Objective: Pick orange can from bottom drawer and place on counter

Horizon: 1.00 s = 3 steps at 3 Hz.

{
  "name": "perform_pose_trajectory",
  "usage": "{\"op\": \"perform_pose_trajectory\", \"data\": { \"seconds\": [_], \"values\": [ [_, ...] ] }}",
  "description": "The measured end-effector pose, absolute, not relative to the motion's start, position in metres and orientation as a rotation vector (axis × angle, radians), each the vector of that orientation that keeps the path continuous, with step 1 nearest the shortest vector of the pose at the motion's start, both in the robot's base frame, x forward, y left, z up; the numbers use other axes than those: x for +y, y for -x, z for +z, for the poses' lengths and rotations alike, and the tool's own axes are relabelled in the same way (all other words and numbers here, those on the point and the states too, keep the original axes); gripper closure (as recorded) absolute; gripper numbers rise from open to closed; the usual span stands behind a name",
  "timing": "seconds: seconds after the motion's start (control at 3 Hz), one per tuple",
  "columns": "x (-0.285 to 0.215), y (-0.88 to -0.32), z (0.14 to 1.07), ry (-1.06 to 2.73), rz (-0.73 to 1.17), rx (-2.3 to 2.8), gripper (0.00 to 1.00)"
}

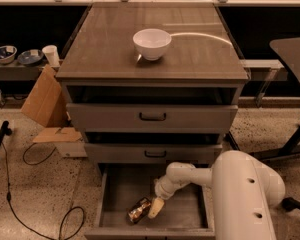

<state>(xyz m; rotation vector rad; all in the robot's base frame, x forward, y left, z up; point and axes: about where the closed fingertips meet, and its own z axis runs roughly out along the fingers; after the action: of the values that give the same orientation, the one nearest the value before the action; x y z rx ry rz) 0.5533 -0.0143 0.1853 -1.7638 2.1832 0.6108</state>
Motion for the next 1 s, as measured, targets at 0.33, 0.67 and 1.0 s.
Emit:
{"op": "perform_pose_trajectory", "data": {
  "seconds": [0.33,0.67,1.0],
  "values": [
    [-0.028,-0.549,0.155,1.710,0.622,2.162,0.00],
    [-0.030,-0.548,0.128,1.663,0.668,2.112,0.00],
    [-0.023,-0.552,0.109,1.643,0.719,2.031,0.00]
  ]
}}
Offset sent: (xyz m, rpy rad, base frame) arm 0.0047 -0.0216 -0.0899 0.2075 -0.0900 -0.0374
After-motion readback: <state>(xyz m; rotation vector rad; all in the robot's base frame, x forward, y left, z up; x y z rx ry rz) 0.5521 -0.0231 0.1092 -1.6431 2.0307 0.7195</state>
